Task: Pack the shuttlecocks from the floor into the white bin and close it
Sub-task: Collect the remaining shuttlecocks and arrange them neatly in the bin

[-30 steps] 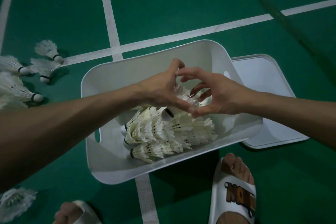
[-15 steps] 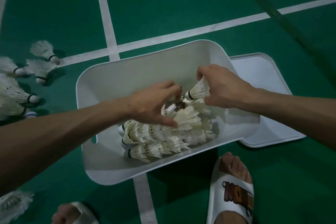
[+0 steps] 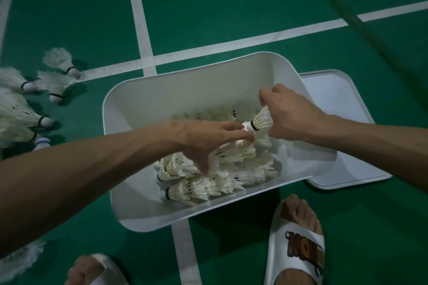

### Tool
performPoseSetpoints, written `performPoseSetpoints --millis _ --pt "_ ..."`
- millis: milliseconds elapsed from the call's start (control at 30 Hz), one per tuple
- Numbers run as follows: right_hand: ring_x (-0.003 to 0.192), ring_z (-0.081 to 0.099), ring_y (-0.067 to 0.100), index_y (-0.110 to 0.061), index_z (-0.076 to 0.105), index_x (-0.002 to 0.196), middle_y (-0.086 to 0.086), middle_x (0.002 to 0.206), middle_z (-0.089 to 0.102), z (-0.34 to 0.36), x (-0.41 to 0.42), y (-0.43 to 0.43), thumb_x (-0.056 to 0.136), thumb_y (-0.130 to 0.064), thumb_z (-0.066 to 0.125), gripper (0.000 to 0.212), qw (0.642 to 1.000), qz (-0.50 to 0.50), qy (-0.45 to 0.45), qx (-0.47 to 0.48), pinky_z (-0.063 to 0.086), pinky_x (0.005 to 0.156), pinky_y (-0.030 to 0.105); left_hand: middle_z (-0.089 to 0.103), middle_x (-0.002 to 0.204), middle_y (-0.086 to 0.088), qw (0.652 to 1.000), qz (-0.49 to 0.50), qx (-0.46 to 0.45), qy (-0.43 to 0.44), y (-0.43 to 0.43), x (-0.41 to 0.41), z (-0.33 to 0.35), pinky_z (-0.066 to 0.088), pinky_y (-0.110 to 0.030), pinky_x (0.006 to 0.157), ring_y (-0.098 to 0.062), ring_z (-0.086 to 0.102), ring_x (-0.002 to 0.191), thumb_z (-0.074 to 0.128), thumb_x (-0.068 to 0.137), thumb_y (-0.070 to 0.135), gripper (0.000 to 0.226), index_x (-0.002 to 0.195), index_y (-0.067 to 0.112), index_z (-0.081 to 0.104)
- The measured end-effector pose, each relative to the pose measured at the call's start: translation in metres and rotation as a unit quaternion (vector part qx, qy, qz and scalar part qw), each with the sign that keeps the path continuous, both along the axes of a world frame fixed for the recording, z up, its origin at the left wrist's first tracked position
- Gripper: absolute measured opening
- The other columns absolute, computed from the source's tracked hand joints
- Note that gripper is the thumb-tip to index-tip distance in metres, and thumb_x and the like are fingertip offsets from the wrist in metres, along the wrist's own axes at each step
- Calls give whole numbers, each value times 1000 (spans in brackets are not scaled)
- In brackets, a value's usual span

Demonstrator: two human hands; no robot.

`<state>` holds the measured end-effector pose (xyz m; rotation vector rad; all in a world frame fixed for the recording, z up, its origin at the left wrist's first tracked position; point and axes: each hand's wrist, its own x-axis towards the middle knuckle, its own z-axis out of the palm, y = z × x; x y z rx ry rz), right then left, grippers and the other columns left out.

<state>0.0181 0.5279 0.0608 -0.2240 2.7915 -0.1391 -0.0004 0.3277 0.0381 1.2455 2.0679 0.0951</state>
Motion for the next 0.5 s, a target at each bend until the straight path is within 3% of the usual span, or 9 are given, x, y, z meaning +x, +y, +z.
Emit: performPoseSetpoints --millis 100,167,300,400,500 --pt "82 49 28 -16 46 105 7 100 45 3 -2 -1 67 -8 67 45 1000 -11 -12 -15 36 64 31 8 156 12 999 40 21 -16 -9 -5 1 39 -28 96 -19 30 137 88 62 19 116 146 41 11" --pt "80 48 26 -18 46 104 4 95 43 5 -2 -1 66 -10 68 45 999 -16 -16 -23 35 63 30 13 156 11 997 62 33 -26 -14 -8 1 39 -35 106 -18 30 138 88 61 18 116 146 41 11" --pt "76 47 21 -19 46 102 0 86 42 9 0 -3 65 -12 71 45 999 -18 -29 -34 35 58 30 21 155 10 994 90 30 -46 -18 -10 -1 39 -42 106 -18 33 135 86 64 17 117 146 44 7" --pt "70 49 15 -19 50 103 -3 82 49 13 0 -4 64 -14 75 47 996 -28 -58 -58 39 52 29 22 154 12 995 86 29 -43 -16 -8 -3 43 -43 102 -17 37 132 86 64 18 116 143 49 7" --pt "65 58 13 -21 55 101 0 89 61 8 2 -4 63 -10 79 46 977 -88 -132 -145 45 48 25 23 154 11 994 94 36 -43 -16 -8 -6 43 -45 102 -17 37 132 85 65 18 116 141 53 6"
